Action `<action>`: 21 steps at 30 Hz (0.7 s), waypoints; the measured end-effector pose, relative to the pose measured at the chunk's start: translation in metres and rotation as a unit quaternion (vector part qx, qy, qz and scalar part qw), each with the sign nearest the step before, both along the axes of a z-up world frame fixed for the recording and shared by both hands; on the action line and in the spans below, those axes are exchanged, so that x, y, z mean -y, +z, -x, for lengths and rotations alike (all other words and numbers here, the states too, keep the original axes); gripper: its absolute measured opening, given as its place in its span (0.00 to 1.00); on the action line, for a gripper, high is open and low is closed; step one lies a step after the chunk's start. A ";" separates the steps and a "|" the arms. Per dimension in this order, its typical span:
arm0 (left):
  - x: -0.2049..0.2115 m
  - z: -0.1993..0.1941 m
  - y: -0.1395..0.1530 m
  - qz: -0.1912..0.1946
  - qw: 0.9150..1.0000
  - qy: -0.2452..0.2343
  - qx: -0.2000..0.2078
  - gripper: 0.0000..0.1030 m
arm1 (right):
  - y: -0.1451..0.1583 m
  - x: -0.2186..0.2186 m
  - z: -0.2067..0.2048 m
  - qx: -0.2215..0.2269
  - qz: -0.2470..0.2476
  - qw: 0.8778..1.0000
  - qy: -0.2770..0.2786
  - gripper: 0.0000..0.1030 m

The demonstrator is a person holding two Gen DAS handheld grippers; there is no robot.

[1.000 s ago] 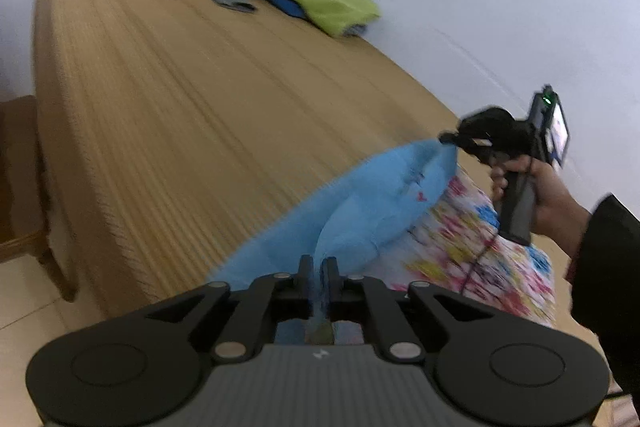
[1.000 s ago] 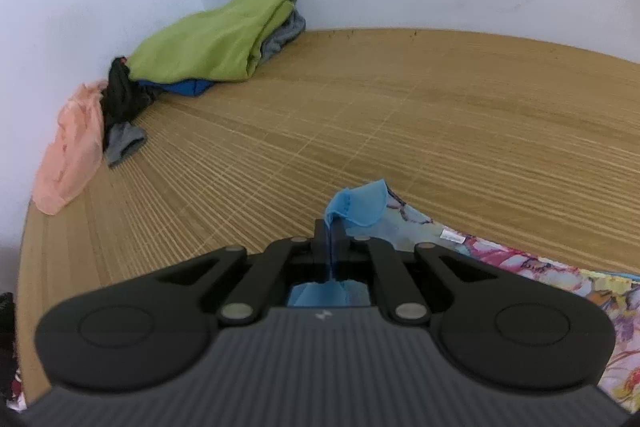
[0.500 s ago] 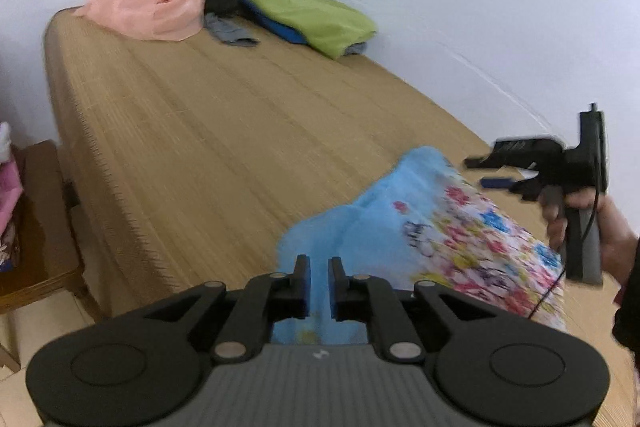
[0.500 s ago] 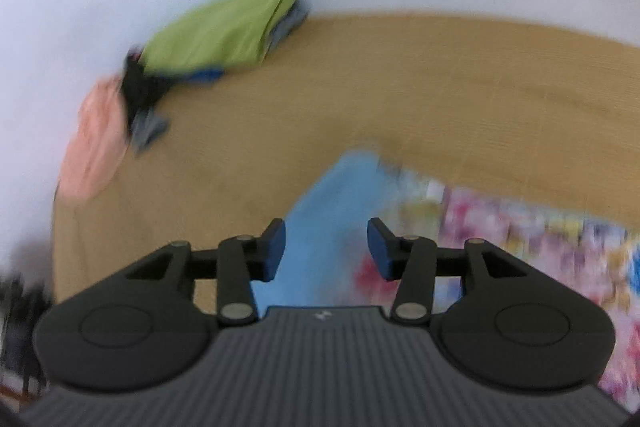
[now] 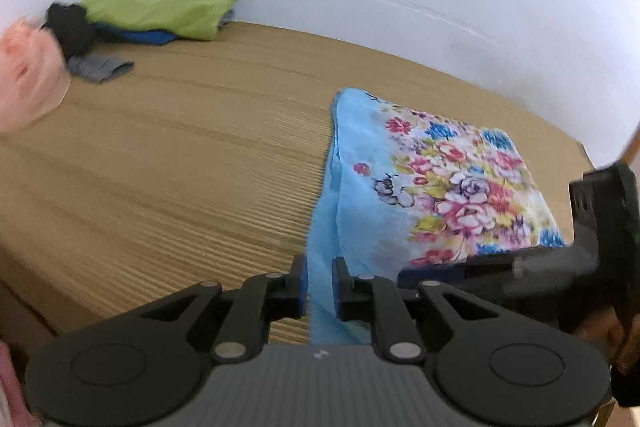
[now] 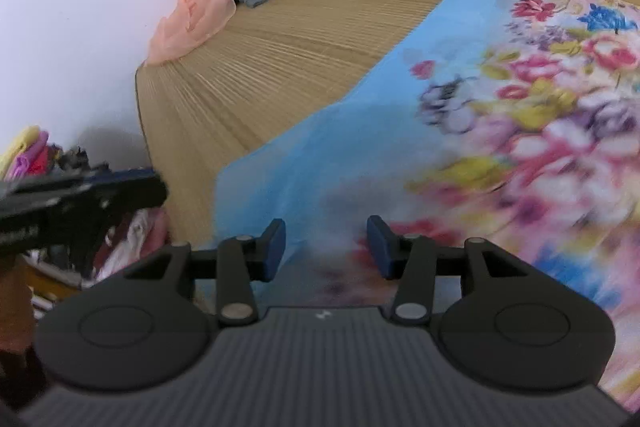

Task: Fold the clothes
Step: 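Lift the held scarf edge with both grippers and fold it over lengthwise, then open both grippers to release the folded scarf edge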

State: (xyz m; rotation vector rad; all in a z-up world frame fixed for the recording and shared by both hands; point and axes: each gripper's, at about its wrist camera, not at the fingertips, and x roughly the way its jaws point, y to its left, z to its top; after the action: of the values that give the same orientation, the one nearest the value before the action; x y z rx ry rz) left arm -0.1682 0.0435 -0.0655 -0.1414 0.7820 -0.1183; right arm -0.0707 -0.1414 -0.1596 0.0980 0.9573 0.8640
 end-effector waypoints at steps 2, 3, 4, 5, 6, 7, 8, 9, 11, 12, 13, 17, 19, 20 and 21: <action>-0.006 -0.004 0.002 0.008 1.000 -0.003 0.004 0.14 | -0.001 -0.017 0.018 -0.004 -0.014 1.000 0.005 0.47; -0.009 -0.007 0.004 0.014 1.000 -0.004 0.007 0.14 | -0.001 -0.026 0.025 -0.005 -0.016 1.000 0.018 0.47; -0.011 -0.009 0.004 0.021 1.000 -0.004 0.008 0.15 | 0.000 -0.033 0.032 0.000 -0.016 1.000 0.027 0.47; -0.010 -0.010 0.006 0.024 1.000 -0.006 0.010 0.15 | 0.000 -0.039 0.038 0.005 -0.015 0.999 0.036 0.47; -0.009 -0.012 0.007 0.027 1.000 -0.008 0.012 0.15 | 0.001 -0.043 0.044 0.006 -0.018 0.999 0.041 0.47; -0.008 -0.013 0.008 0.030 0.999 -0.010 0.014 0.15 | 0.004 -0.043 0.049 0.004 -0.024 0.999 0.042 0.47; -0.006 -0.015 0.008 0.036 0.999 -0.017 0.015 0.15 | 0.007 -0.043 0.053 0.002 -0.032 0.999 0.042 0.47; -0.003 -0.018 0.008 0.045 0.998 -0.030 0.015 0.16 | 0.011 -0.041 0.055 0.003 -0.041 0.998 0.039 0.47; 0.007 -0.024 0.008 0.055 0.997 -0.055 0.011 0.16 | 0.019 -0.030 0.060 0.011 -0.051 0.998 0.017 0.47; 0.013 -0.027 0.006 0.057 0.996 -0.068 0.009 0.17 | 0.022 -0.023 0.063 0.015 -0.052 0.999 0.002 0.47; 0.019 -0.030 0.004 0.059 0.995 -0.081 0.007 0.17 | 0.023 -0.013 0.065 0.018 -0.046 0.999 -0.019 0.47; 0.045 -0.041 -0.017 0.053 0.990 -0.126 -0.020 0.18 | 0.024 0.032 0.076 0.026 -0.014 0.993 -0.113 0.47; 0.052 -0.042 -0.030 0.038 0.989 -0.134 -0.040 0.18 | 0.025 0.055 0.082 0.030 0.002 0.987 -0.159 0.47; 0.055 -0.042 -0.037 0.030 0.989 -0.138 -0.049 0.18 | 0.023 0.065 0.085 0.030 0.013 0.983 -0.181 0.47; 0.055 -0.041 -0.043 0.018 0.988 -0.139 -0.060 0.18 | 0.019 0.077 0.089 0.027 0.023 0.979 -0.202 0.47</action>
State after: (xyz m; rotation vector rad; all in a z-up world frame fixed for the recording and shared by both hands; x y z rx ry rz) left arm -0.1273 -0.0119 -0.1087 -0.0742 0.9172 -0.3906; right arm -0.1597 -0.2181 -0.1407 0.2198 0.8673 0.4668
